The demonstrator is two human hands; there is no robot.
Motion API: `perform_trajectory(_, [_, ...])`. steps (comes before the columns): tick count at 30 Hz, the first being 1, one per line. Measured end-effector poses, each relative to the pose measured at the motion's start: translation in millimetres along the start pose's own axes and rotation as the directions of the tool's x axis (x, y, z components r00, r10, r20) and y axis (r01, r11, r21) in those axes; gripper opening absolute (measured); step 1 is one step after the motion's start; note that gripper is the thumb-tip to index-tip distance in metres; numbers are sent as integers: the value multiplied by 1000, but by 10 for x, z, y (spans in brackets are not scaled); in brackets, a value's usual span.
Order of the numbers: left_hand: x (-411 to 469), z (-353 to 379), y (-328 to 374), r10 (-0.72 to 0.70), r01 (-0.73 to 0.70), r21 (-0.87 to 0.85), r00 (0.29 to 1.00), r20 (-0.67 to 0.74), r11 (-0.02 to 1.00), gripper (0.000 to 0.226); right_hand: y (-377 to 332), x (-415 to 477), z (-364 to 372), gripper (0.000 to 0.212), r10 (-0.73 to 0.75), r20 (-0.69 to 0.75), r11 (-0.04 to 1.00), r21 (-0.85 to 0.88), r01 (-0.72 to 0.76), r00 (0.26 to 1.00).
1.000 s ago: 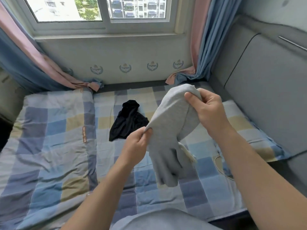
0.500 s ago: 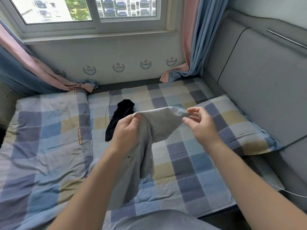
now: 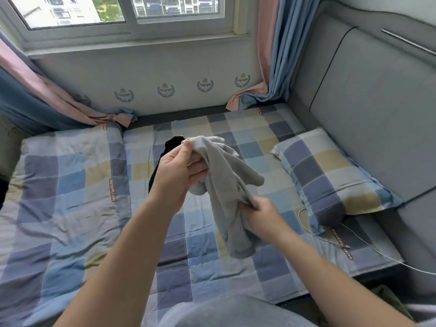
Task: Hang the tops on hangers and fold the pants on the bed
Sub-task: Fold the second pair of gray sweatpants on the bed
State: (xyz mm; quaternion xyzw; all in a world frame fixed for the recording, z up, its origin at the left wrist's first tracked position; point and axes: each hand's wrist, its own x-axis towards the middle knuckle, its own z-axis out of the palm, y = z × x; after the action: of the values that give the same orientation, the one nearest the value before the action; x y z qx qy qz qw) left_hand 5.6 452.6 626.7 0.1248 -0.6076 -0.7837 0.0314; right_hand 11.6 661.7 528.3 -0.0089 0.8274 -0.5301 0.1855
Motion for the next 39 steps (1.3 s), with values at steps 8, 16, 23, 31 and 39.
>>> perform_trajectory(8, [-153,-14,-513,-379,183,545,885,272,819,70,-690,149,-472,20,-63,-139,927,359,109,988])
perform_trajectory(16, [-254,118,-940,-216,42,506,933,290,862,8,-911,219,-503,19,-13,-140,806,584,93,990])
perform_trajectory(23, [-220,46,-610,-285,286,91,958,-23,954,29,-418,4,-227,89,-114,-6,993,-28,114,993])
perform_trajectory(31, [-222,63,-403,-299,299,17,950,94,954,35,-155,-127,228,11,-122,214,978,-142,155,969])
perform_trajectory(39, [-71,-469,-630,10,-132,652,982,187,747,63,-534,114,-91,19,-197,-116,970,123,211,974])
